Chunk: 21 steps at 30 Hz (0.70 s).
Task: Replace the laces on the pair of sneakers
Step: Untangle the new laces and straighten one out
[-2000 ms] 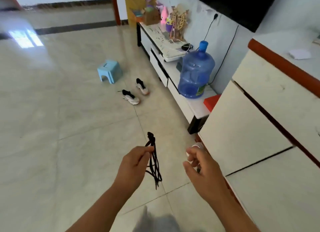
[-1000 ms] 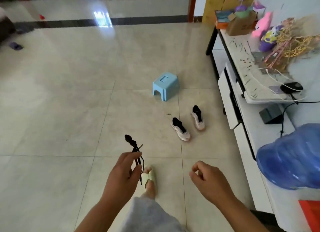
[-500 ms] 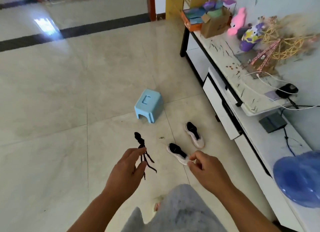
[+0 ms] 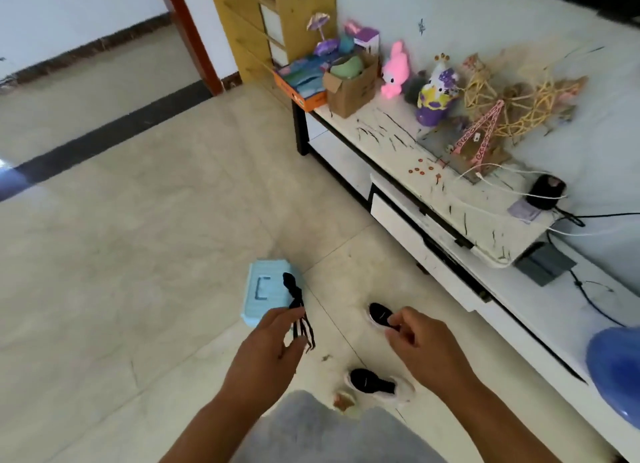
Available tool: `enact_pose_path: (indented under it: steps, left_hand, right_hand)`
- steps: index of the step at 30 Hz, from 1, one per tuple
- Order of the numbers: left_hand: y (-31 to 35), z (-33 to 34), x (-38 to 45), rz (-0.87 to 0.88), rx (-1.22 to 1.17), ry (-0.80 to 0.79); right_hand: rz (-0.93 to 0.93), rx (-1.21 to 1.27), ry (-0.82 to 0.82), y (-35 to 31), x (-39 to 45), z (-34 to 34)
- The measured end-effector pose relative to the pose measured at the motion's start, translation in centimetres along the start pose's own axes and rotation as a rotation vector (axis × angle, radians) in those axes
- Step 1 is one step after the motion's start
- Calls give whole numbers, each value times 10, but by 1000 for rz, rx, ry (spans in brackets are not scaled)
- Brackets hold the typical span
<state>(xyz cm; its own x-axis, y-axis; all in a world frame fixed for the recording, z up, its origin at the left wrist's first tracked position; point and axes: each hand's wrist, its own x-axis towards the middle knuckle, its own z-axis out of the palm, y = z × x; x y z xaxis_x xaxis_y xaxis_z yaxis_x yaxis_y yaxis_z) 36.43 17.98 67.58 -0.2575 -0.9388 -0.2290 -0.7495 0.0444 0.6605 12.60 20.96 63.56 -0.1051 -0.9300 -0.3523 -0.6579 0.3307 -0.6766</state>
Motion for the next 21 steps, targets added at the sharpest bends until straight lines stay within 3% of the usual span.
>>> enact_pose_path:
  steps: [8,16,21]
  left_hand:
    - [15,-37,162,202,36,-167]
    - [50,-31,306,536,122,-616]
    - [79,-22,353,715,195,-749]
  right_hand:
    - [261,52,257,-22,69,-24]
    - [655,235,553,-52,105,-17]
    - [802,322,731,-82,106,-5]
